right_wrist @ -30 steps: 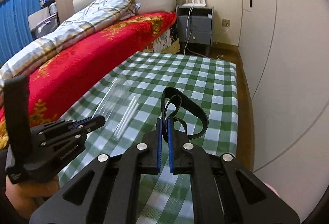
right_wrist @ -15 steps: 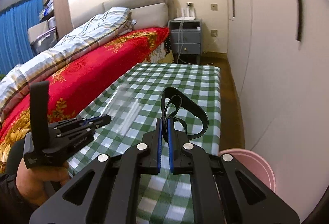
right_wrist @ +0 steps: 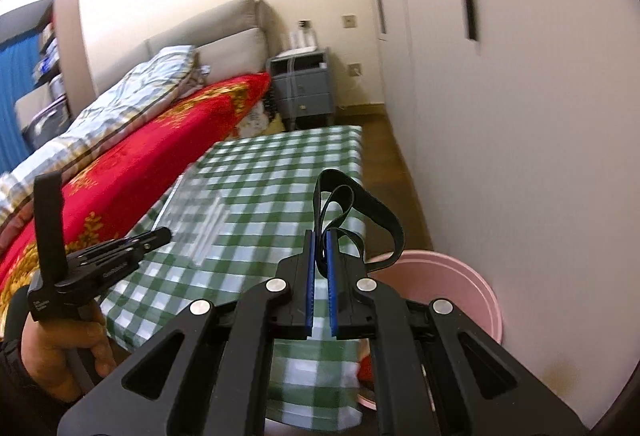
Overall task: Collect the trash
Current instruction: 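Lift the tubes and black strap and carry both over the pink bin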
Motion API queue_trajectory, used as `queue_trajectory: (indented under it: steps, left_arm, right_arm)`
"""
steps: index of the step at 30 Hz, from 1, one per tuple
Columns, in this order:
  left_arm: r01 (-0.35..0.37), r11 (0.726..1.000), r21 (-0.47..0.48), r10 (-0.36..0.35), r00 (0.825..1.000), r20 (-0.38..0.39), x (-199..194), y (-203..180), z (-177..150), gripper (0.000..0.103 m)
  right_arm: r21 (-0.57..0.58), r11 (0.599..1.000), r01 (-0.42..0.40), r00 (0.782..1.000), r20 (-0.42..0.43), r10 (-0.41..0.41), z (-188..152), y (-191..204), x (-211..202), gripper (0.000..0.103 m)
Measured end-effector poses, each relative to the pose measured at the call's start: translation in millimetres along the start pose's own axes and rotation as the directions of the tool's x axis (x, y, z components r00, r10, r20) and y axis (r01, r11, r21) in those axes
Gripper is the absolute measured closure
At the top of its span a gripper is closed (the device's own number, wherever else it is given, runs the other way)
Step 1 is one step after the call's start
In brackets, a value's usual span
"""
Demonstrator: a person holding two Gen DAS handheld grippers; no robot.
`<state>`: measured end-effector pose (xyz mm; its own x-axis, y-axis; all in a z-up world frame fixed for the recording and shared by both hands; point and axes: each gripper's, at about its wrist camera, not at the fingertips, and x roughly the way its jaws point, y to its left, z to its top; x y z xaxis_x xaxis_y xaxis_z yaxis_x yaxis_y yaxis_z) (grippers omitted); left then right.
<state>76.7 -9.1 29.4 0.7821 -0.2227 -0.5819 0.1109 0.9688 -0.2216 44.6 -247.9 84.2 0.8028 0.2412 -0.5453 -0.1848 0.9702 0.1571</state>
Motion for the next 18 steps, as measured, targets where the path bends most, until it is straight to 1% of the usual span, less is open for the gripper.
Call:
queue_trajectory:
  steps: [6,9,14,18]
  left_arm:
    - [0.024,0.999,0.031,-0.024,1.0,-0.009,8.9,-15.5,-2.5,0.1]
    - [0.053,0.997,0.048,-0.052,0.998,-0.021,15.7,-27.0,-6.1,0.1]
    - [0.106,0.992,0.067,-0.104,0.994,-0.038,26.0,-42.3,-7.9,0.1]
    - [0.146,0.987,0.069,-0.143,0.988,-0.052,35.2,-53.2,-7.6,0.1]
  right_arm:
    - [0.093,0.994,0.061,0.998,-0.017,-0.059,-9.0,-28.0,4.1,0.097]
    - [0.125,0.989,0.08,0.997,-0.019,-0.078,-9.4,-34.0,9.0,0.097]
    - [0.141,0.983,0.122,0.992,-0.029,-0.119,-11.5,-39.9,15.7,0.097]
    - [0.155,0.974,0.164,0.986,-0.061,-0.156,-12.1,-42.1,26.1,0.097]
